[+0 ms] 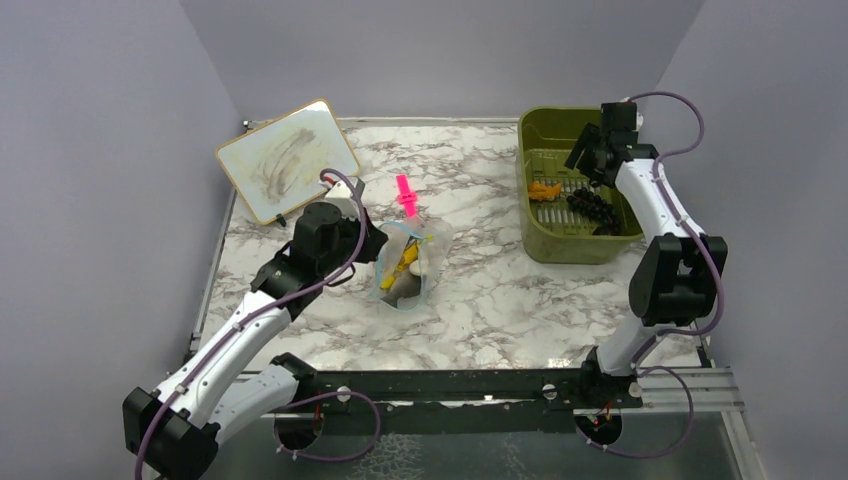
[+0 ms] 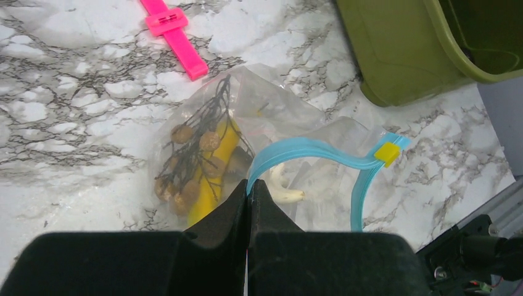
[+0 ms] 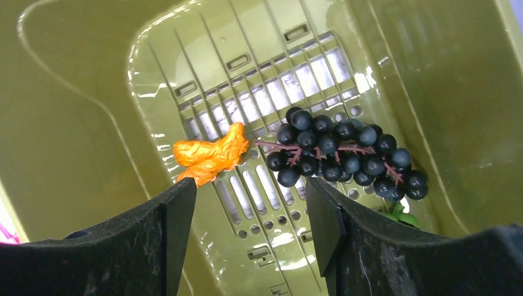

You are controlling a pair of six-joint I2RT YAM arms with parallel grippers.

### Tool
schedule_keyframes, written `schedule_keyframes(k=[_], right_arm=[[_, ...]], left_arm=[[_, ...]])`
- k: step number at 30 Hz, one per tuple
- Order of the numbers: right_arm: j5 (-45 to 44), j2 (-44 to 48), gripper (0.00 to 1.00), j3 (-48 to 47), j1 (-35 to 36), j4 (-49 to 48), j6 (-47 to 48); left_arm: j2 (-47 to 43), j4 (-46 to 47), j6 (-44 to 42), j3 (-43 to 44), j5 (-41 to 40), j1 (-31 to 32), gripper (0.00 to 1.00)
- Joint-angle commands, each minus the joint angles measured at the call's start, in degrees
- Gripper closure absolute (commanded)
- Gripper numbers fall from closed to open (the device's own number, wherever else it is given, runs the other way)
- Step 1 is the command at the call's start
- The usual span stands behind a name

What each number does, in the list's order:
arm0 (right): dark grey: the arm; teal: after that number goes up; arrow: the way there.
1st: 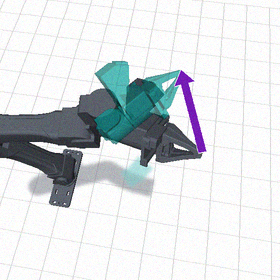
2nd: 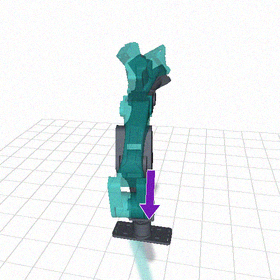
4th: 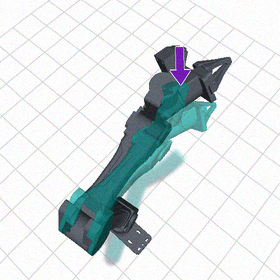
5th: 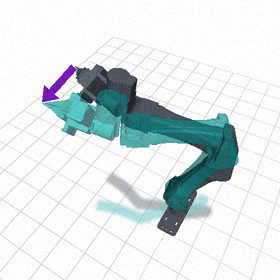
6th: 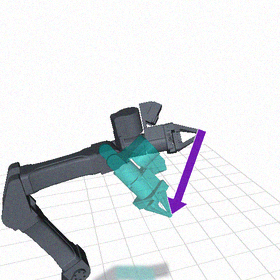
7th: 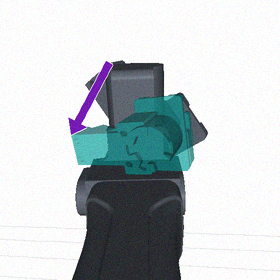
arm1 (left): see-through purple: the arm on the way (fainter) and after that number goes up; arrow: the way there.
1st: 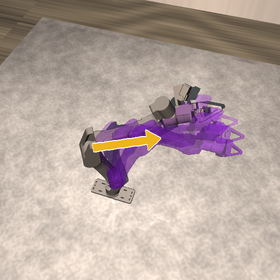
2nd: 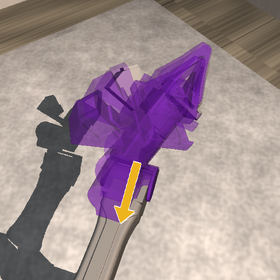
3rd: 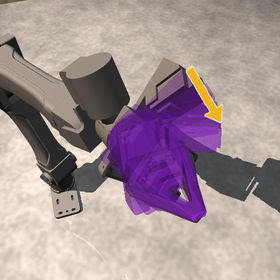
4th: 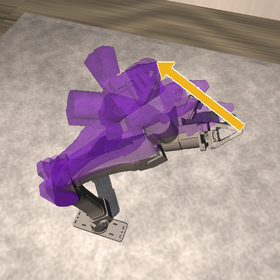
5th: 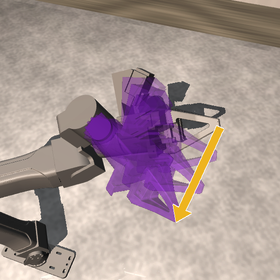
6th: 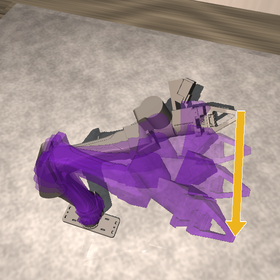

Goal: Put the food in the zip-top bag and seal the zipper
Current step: Pick up the fake vegetable from the bin.

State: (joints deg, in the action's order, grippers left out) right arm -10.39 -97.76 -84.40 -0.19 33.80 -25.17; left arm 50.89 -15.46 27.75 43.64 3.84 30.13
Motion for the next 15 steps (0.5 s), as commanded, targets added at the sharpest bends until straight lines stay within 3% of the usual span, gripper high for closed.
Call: schedule_keyframes(k=[1,8,15], right_arm=[[-0.16,-2.84,0.34,-3.67,-1.36,6.49,-5.38],[-8.24,-9.18,0.31,-5.65,-2.39,7.29,0.95],[-1.38,-11.53,0.33,-5.11,-2.89,4.55,6.09]], left_arm=[[2.59,-6.02,-0.61,3.8,-5.12,0.04,1.0],[6.77,-6.94,-0.91,5.53,-4.33,0.02,1.0],[10.67,-8.35,-3.48,9.45,-1.72,0.07,1.0]])
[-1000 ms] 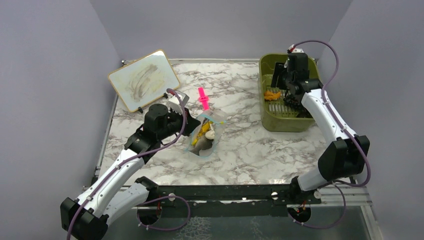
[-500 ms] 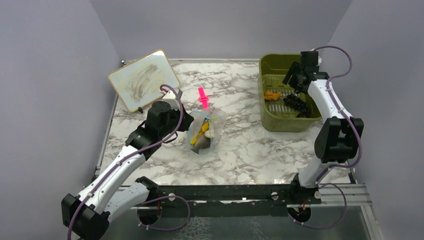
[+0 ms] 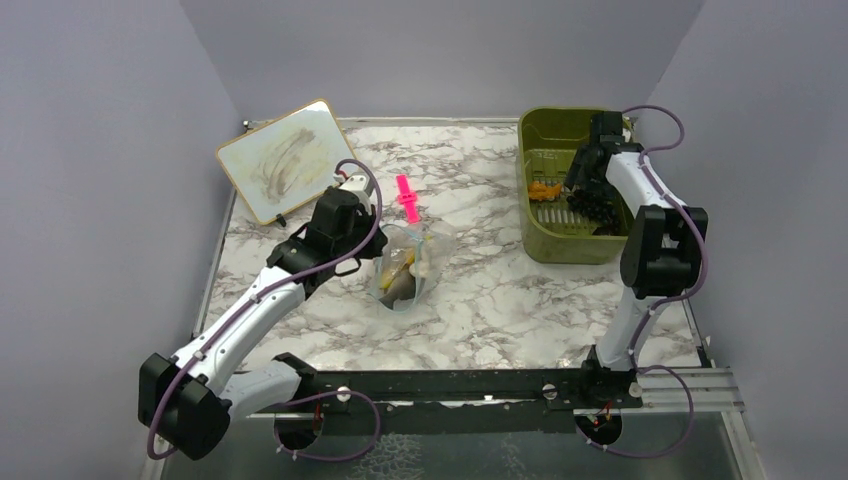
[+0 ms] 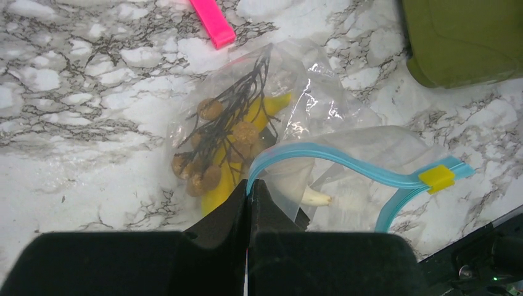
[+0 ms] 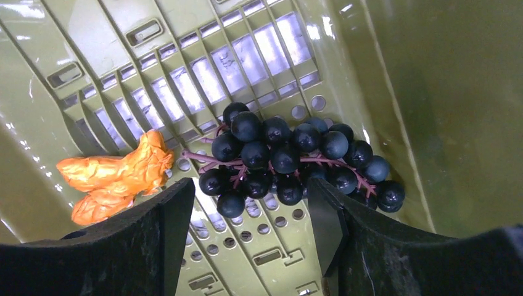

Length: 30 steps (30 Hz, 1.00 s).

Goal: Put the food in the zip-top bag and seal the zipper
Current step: Pick up the fake vegetable from the bin.

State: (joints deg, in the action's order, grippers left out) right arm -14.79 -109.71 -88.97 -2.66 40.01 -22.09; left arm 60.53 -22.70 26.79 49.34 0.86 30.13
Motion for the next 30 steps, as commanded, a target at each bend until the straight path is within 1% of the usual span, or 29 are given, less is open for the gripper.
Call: schedule_keyframes(k=[1,3,6,12,14,17,22,30], right_arm=[[5.76,0.46,0.34,-0.51,-0.43,-2.06,2.87],[9.77,0.5,0.38,-0.51,-0.42,-3.22,3.22],[12.4,0.36,0.41,-1.78,-0.35,-3.11,3.38],[16.4,0.98,0.41,-0.44,-0.33,-6.12,5.16],[16.96,0.08,0.41,-0.85,-0.33,-5.86,4.67],[16.31,-1.34,0.44,-2.18,-0.33,-5.65,1.27],[15.79,-3.95,0.53,-4.51,-0.33,-6.67,-3.7],[18.31,-7.81,0.59,-5.58,-0.33,-8.03,-5.59]], left_arm=[[1.26,-1.53,-2.87,4.3,1.09,0.03,1.0],[1.44,-1.85,-3.13,4.78,1.05,0.1,1.0],[1.9,-1.84,-2.65,4.61,1.26,0.07,1.0],[1.79,-2.2,-2.97,5.42,1.36,0.03,1.0],[1.78,-2.31,-2.87,5.67,1.02,0.04,1.0],[1.98,-2.27,-2.0,5.44,1.11,0.08,1.0],[2.22,-2.29,-1.45,5.64,1.73,0.06,1.0],[1.88,-2.57,-2.0,6.15,0.98,0.03,1.0]])
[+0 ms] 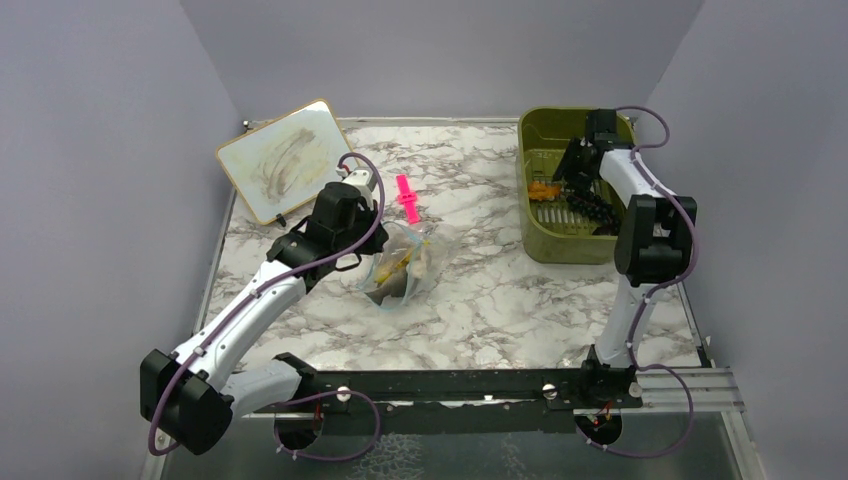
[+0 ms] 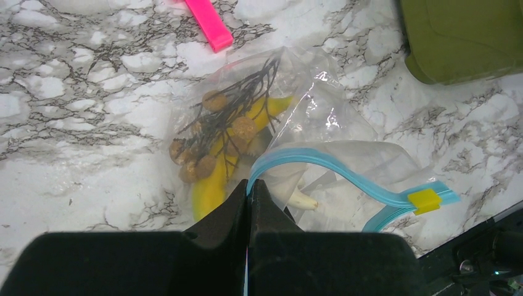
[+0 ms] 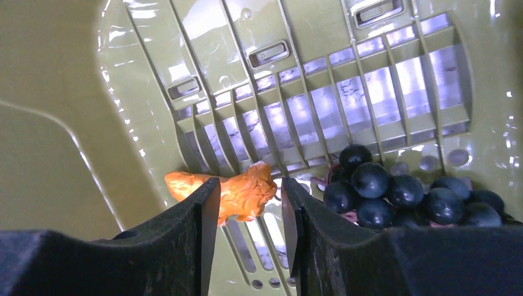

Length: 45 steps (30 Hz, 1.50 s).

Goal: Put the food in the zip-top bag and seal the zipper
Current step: Pick up the fake vegetable from the bin.

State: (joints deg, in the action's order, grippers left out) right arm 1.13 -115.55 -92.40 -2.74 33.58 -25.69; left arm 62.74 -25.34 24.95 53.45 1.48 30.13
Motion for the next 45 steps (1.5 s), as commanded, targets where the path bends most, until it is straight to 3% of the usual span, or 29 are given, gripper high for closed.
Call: schedule_keyframes(k=[1,22,33,40,45], right_arm=[[2.55,-2.11,0.6,-2.06,-0.25,-1.78,-1.99],[0.33,-4.17,0.63,-0.68,-0.25,-2.31,-2.08],[-0.11,-3.46,0.81,0.21,-0.25,-3.8,-1.31],[-0.76,-2.03,0.98,0.82,-0.25,-4.47,1.35],[-2.35,0.32,0.99,0.69,0.18,-4.28,4.05]], left_arm=[[-0.41,-0.07,-0.21,2.03,0.38,0.05,1.0],[-0.34,-0.53,0.01,2.6,0.11,0.08,1.0],[-0.36,-0.52,0.01,2.44,0.08,0.05,1.0],[-1.3,-0.66,0.77,2.28,-0.02,0.07,1.0],[-2.04,-0.76,1.13,2.56,-0.31,0.03,1.0]])
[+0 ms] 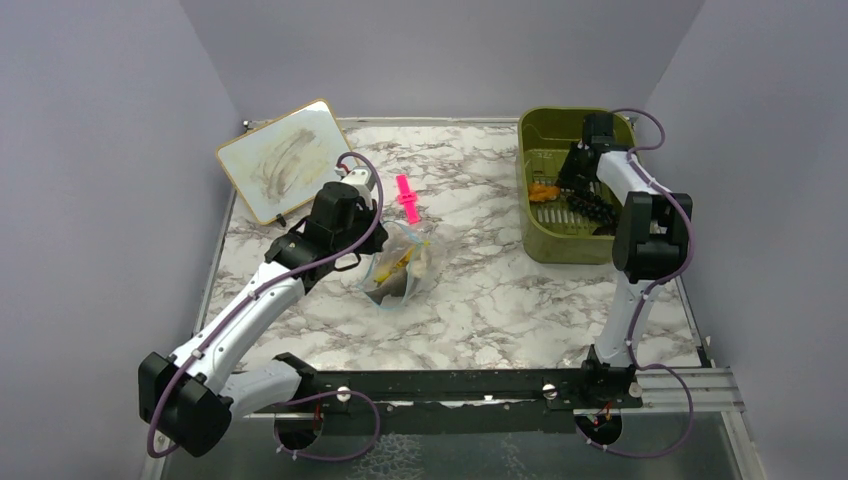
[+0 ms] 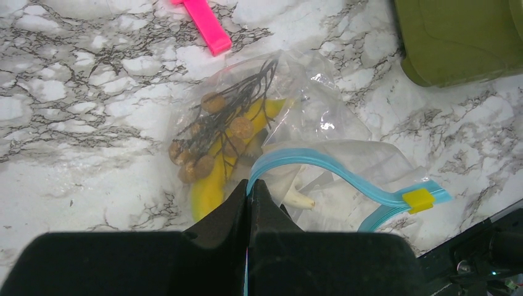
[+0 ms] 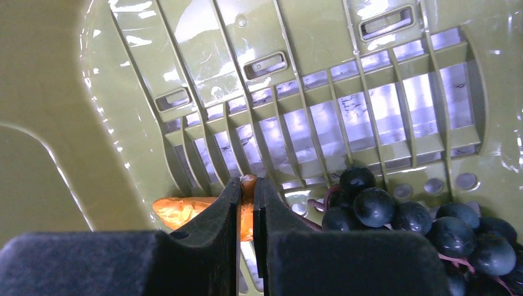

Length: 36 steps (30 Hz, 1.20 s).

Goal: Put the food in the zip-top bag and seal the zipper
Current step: Pick up the fake vegetable from the bin, then place the fake vegetable in the zipper food storage bag.

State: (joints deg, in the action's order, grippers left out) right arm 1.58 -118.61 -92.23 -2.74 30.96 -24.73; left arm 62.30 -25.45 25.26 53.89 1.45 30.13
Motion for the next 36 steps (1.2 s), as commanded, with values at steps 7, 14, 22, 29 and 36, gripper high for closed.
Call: schedule_keyframes(k=[7,14,22,29,36], right_arm=[[-5.32,8.49,0.99,0.85,1.27,-1.01,6.07],[-7.15,13.91,0.99,0.07,2.74,0.52,7.86],[-4.58,21.06,0.99,0.57,6.03,2.12,8.53],[-0.94,30.72,0.99,4.84,11.74,-0.32,8.26],[8.68,41.91,0.99,11.74,14.2,-4.21,7.35]], left_arm=[[-2.15,-0.58,-0.41,2.65,-1.09,0.04,1.0],[-3.09,1.15,-2.11,2.05,-3.39,0.02,1.0],[-6.15,3.75,-0.6,0.18,-8.81,0.09,1.0],[-8.02,7.43,1.58,-2.45,-4.98,0.03,1.0],[-5.42,10.14,5.29,-3.4,5.47,0.02,1.0]])
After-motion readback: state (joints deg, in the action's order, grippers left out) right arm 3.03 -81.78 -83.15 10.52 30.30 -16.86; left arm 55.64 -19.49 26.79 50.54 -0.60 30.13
